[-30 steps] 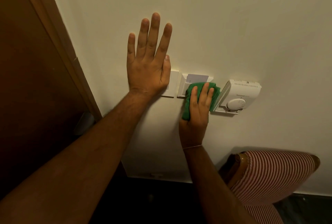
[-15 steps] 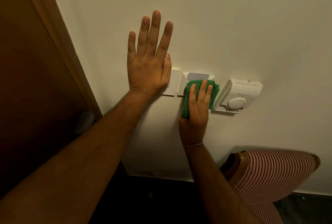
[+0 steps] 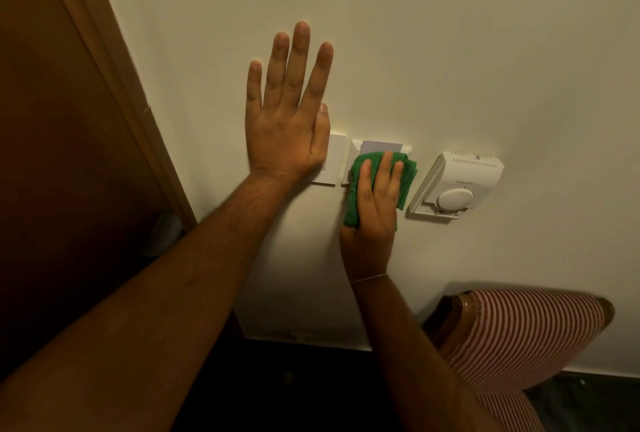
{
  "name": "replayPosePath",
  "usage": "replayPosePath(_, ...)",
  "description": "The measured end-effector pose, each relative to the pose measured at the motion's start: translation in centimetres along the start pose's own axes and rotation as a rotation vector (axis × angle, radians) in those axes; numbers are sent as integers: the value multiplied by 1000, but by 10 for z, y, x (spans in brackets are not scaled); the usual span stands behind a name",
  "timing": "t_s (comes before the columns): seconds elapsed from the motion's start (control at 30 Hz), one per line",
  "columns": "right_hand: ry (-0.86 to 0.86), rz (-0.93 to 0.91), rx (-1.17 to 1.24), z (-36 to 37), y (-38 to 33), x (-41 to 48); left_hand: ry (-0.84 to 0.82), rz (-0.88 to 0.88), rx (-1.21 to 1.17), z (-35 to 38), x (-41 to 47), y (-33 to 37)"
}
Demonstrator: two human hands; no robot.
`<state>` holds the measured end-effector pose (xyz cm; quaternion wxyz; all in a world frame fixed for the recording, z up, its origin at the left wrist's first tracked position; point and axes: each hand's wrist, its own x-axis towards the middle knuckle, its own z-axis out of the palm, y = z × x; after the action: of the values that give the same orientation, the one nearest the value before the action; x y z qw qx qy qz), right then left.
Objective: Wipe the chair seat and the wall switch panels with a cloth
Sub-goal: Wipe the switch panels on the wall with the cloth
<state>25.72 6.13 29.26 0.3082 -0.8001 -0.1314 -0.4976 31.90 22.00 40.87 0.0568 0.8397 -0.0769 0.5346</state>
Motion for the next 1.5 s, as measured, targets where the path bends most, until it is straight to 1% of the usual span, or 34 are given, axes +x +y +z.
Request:
replayPosePath(0.2,-113,35,-30,-7,3,-29,-11,10,-14,-1,0,1)
replayPosePath(0.47,-11,-8,26,1,-6,0,11,5,6,1,-1,0)
replayPosePath(0.57,-27,-12,-14,4,-4,-6,14,6,10,2,-1,0)
replayPosePath(0.67,-90,-10,-49,2,-1,-22,7,11,0,1,-1,0)
replayPosePath(0.8,-117,-30,-31,-5,6,-26,2,8,5,1,0,1)
replayPosePath(0.87,-90,8,-20,-11,13,-26,2,8,0,2,-1,1)
replayPosePath(0.97,-9,129,-29,-19,21,-27,-3,6,-1,2,-1,0)
replayPosePath(1.07,19,163,-29,-16,18,-29,-8,9,3,2,0,1)
replayPosePath(1.13,-6,131,-17,-7,7,-28,-3,9,0,2,-1,2)
replayPosePath(1.23,-79,14,20,11,-9,-22,0,12,-10,0,-1,2)
replayPosePath(1.4,-121,-5,67,14,-15,-14,-25,-2,-4,-1,-2,2)
replayPosePath(1.5,-117,-40,67,10,-14,-6,-23,-9,9,-2,-2,3)
